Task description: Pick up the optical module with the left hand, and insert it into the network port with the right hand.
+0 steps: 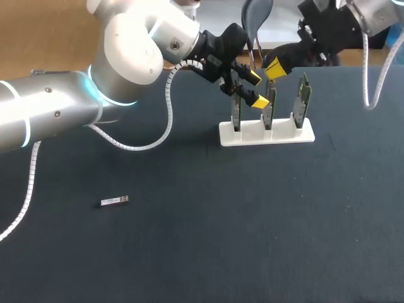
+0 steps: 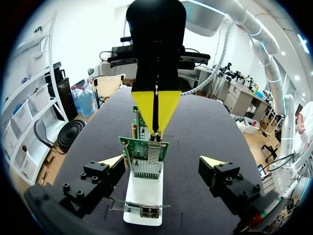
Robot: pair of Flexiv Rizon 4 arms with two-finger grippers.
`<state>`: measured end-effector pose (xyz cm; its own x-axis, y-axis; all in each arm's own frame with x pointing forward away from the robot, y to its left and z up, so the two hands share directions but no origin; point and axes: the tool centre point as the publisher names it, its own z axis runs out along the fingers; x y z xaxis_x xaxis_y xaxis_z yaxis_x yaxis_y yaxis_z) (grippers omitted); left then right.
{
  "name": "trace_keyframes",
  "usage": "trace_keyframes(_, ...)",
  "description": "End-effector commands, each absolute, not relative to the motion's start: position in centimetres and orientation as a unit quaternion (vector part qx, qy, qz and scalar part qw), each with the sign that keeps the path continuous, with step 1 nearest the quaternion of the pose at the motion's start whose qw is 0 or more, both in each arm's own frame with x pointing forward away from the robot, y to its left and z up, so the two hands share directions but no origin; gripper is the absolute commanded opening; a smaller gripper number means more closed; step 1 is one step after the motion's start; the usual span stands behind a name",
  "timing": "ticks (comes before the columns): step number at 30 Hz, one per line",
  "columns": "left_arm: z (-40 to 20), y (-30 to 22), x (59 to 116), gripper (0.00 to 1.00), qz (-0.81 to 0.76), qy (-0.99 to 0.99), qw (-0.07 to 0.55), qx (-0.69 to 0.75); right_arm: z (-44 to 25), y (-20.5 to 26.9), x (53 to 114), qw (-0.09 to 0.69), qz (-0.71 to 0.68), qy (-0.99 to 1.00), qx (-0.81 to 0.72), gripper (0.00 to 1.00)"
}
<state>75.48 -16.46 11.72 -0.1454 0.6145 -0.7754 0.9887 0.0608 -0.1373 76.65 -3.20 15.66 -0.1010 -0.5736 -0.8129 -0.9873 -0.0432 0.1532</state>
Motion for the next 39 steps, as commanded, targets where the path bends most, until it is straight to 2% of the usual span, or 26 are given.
trace_keyframes(1, 11.8, -16.5, 75.6, 1.00, -0.341, 0.676, 0.271, 0.594, 15.7, -3.4, 76.3, 0.274, 0.376, 0.640, -0.612, 0.00)
trace_keyframes(39, 11.8, -16.5, 75.6, 1.00, -0.341, 0.676, 0.271, 0.594, 13.9, -3.6, 76.4, 0.250, 0.377, 0.654, -0.607, 0.00)
